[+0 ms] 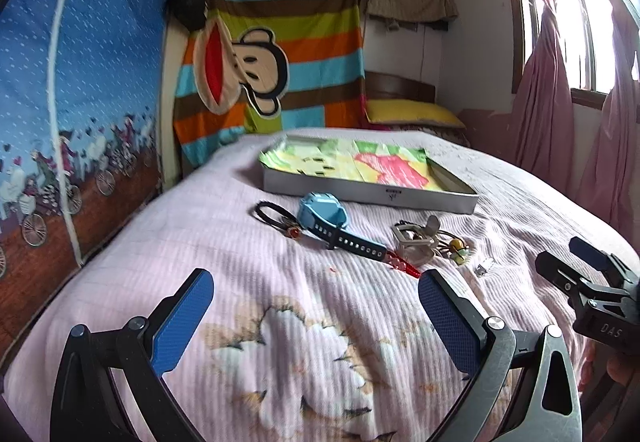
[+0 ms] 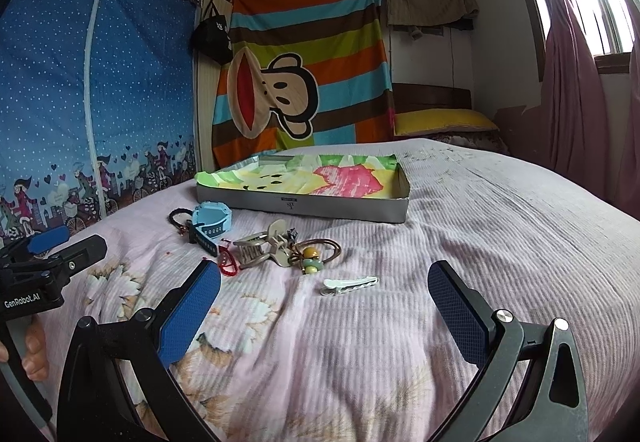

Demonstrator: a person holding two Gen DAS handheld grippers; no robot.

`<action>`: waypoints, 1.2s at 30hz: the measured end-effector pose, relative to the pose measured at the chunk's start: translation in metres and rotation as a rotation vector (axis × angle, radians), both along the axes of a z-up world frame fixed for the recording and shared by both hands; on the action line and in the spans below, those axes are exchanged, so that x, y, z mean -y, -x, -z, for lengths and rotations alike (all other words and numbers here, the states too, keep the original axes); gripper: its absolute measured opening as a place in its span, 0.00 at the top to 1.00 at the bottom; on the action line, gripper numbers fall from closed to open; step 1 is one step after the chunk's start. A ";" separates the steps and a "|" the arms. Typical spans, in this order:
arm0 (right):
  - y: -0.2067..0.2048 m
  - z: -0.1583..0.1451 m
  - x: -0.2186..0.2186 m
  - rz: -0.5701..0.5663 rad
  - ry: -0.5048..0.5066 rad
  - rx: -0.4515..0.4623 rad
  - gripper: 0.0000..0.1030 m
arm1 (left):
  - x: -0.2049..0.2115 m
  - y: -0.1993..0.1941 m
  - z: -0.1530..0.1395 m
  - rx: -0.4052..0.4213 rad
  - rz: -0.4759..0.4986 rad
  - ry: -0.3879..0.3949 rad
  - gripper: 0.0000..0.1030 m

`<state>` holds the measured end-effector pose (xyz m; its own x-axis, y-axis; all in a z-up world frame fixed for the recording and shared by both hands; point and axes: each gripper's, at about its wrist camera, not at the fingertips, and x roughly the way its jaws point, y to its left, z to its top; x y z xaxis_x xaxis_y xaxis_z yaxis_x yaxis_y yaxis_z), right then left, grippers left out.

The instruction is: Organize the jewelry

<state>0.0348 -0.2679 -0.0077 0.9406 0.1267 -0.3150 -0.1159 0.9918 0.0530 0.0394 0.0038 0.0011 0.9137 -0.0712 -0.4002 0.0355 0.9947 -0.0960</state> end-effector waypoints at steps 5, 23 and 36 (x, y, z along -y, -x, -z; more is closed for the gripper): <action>-0.024 0.002 0.010 -0.023 -0.007 -0.060 0.01 | 0.004 -0.024 -0.001 -0.058 0.050 -0.002 0.00; -0.092 0.033 0.014 -0.147 -0.017 -0.266 0.41 | 0.037 -0.092 0.021 -0.311 0.307 0.196 0.48; -0.118 0.056 0.006 -0.180 -0.080 -0.379 0.47 | 0.046 -0.123 0.040 -0.438 0.281 0.185 0.70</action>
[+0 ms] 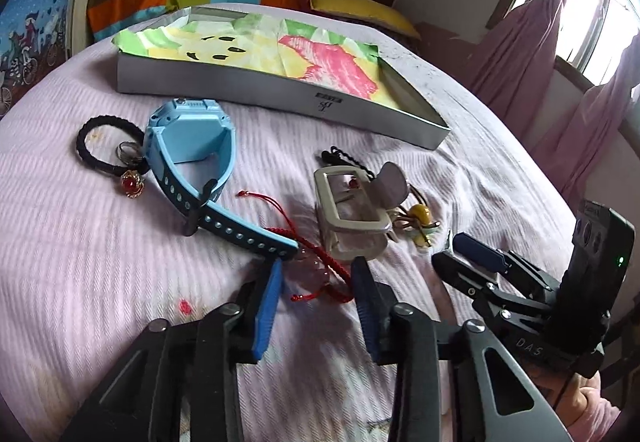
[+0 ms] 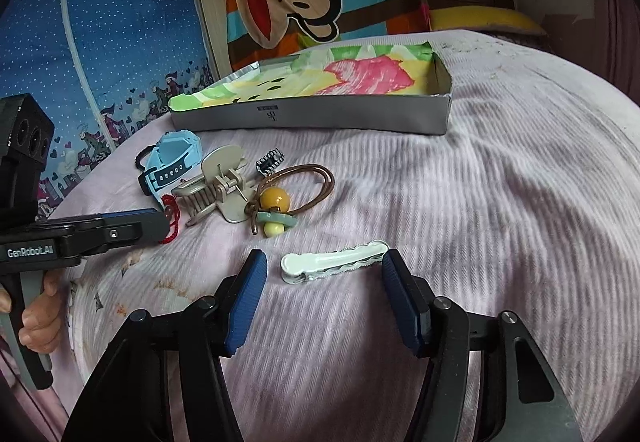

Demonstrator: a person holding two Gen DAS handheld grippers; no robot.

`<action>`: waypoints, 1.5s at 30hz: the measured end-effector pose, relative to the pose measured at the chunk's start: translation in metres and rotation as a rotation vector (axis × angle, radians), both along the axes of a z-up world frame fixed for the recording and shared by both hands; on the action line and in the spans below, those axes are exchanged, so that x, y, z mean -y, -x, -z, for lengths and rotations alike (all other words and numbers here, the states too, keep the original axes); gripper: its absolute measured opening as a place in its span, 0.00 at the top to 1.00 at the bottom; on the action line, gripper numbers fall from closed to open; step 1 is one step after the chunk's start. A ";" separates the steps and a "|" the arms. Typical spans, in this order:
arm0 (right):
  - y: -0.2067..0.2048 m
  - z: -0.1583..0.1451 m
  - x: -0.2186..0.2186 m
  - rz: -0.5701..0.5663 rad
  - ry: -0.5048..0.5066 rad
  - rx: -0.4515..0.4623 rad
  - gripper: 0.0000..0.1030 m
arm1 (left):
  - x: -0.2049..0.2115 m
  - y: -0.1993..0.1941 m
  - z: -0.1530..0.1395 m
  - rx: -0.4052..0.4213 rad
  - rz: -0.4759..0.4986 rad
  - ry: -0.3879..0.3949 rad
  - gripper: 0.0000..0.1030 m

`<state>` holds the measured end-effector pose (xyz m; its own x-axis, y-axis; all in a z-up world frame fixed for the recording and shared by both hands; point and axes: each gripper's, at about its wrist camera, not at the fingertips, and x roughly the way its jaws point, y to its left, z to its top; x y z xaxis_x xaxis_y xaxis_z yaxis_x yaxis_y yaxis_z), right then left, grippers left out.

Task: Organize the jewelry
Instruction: 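Grasp the red cord bracelet with the left tool while the right tool grasps the white hair clip, then lower both held items onto the tray paper while opening both tools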

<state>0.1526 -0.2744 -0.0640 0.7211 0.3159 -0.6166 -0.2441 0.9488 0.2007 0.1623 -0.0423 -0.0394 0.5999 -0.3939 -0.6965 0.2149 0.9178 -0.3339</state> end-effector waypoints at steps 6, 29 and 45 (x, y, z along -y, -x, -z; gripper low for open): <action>-0.006 0.003 -0.004 -0.004 -0.025 -0.009 0.56 | -0.005 0.001 0.003 -0.021 -0.025 -0.003 0.87; 0.027 -0.009 0.001 -0.003 -0.097 0.079 0.87 | 0.017 0.048 -0.029 0.110 0.013 -0.033 0.93; -0.011 -0.071 -0.003 -0.042 -0.117 0.201 0.87 | -0.017 -0.028 -0.111 0.273 -0.062 -0.061 0.93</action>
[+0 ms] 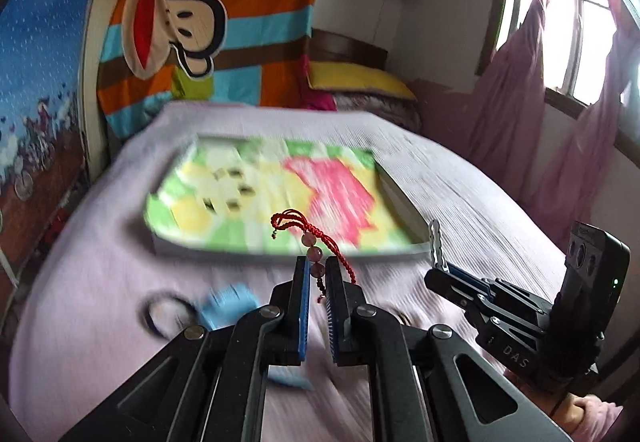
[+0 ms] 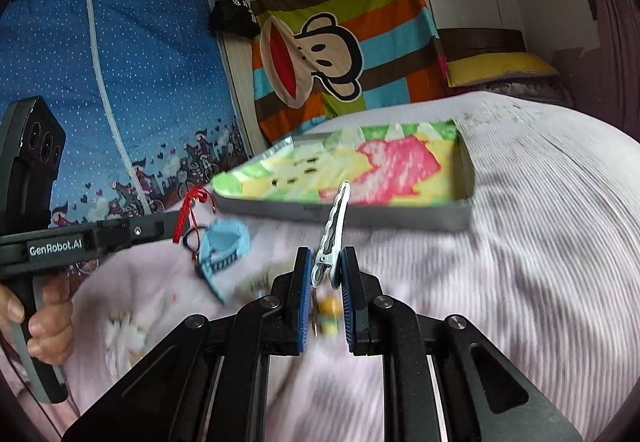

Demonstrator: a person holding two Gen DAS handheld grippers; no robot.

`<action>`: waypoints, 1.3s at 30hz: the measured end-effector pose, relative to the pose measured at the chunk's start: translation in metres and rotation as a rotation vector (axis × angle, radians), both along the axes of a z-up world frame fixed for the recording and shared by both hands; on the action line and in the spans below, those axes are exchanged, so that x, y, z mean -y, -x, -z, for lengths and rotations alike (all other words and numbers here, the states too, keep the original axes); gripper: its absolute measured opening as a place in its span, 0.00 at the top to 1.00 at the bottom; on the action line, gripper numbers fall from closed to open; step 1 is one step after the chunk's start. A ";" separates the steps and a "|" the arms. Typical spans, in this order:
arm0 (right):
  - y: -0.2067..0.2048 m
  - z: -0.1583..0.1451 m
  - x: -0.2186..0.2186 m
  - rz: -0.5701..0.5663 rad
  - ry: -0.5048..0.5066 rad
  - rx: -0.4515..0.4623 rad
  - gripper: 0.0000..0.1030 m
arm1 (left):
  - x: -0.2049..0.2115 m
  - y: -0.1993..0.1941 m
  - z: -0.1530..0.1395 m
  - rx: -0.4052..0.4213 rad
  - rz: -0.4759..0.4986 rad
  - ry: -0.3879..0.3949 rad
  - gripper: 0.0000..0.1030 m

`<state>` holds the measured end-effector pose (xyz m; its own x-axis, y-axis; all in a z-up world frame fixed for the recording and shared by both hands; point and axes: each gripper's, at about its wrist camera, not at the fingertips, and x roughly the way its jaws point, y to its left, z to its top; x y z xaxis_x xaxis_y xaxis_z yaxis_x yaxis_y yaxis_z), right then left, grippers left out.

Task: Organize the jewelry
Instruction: 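Lower both held items onto the tray paper while opening both tools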

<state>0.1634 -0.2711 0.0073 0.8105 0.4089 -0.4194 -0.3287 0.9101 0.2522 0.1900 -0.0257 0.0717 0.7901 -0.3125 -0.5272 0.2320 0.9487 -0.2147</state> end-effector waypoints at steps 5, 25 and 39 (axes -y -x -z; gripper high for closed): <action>-0.056 -0.016 -0.023 -0.037 -0.019 -0.015 0.87 | -0.020 -0.057 -0.005 0.000 -0.035 -0.013 0.92; -0.179 0.033 -0.107 -0.120 0.065 -0.303 0.87 | -0.051 -0.143 0.069 -0.290 -0.069 -0.060 0.92; -0.181 0.039 -0.105 -0.111 0.110 -0.345 0.76 | -0.057 -0.121 0.062 -0.217 -0.074 -0.026 0.67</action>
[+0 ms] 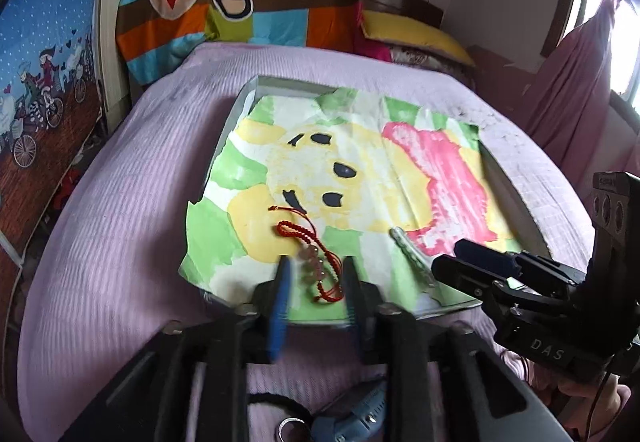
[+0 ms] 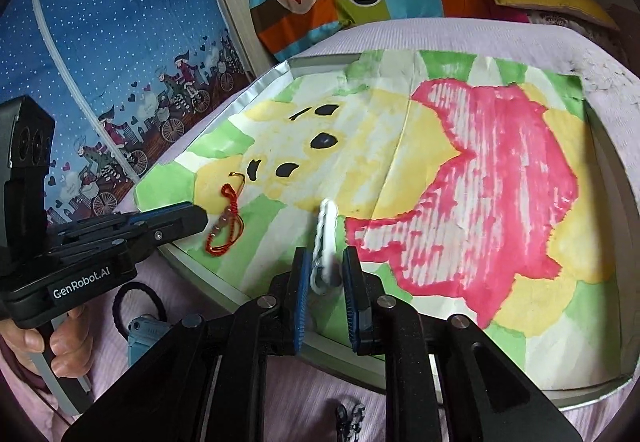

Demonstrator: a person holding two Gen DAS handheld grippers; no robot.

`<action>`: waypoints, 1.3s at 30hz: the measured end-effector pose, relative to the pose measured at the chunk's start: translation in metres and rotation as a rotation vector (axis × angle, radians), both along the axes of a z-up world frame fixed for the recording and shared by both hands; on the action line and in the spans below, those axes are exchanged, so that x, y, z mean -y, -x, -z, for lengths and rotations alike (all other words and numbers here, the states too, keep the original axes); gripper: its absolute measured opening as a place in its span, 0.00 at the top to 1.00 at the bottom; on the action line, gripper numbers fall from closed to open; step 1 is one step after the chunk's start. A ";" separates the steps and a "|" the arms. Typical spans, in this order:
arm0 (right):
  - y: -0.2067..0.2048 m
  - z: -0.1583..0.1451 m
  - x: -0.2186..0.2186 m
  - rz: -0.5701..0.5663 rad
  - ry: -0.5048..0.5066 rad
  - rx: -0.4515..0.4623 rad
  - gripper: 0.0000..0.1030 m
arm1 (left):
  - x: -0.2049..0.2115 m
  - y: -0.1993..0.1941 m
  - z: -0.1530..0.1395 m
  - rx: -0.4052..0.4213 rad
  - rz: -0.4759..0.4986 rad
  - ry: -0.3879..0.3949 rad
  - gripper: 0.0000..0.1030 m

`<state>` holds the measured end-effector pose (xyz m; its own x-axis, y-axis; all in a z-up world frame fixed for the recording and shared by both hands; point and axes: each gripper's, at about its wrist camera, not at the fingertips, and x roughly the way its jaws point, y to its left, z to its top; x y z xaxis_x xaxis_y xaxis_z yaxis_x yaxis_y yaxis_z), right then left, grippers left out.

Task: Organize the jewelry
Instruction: 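Lower both held items onto the tray paper while opening both tools, then move the left tool to the blue smartwatch while the right tool approaches the brown bead hair tie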

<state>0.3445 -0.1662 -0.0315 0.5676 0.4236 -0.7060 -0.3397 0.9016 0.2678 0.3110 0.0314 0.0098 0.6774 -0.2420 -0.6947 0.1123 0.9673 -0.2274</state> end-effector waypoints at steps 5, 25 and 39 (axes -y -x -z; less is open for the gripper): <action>0.021 -0.018 0.013 0.040 0.012 0.104 0.64 | 0.000 0.025 -0.013 0.103 -0.022 0.005 0.53; 0.162 -0.068 0.075 0.171 -0.030 0.538 0.01 | 0.010 0.139 -0.020 0.357 -0.104 -0.008 0.02; 0.227 -0.057 0.093 0.195 0.012 0.584 0.01 | 0.015 0.178 0.009 0.339 -0.096 -0.003 0.01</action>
<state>0.1171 -0.2590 0.0259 0.9282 0.2672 -0.2590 -0.2560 0.9636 0.0767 0.1333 0.0164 0.0005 0.8894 -0.1643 -0.4267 0.0896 0.9777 -0.1897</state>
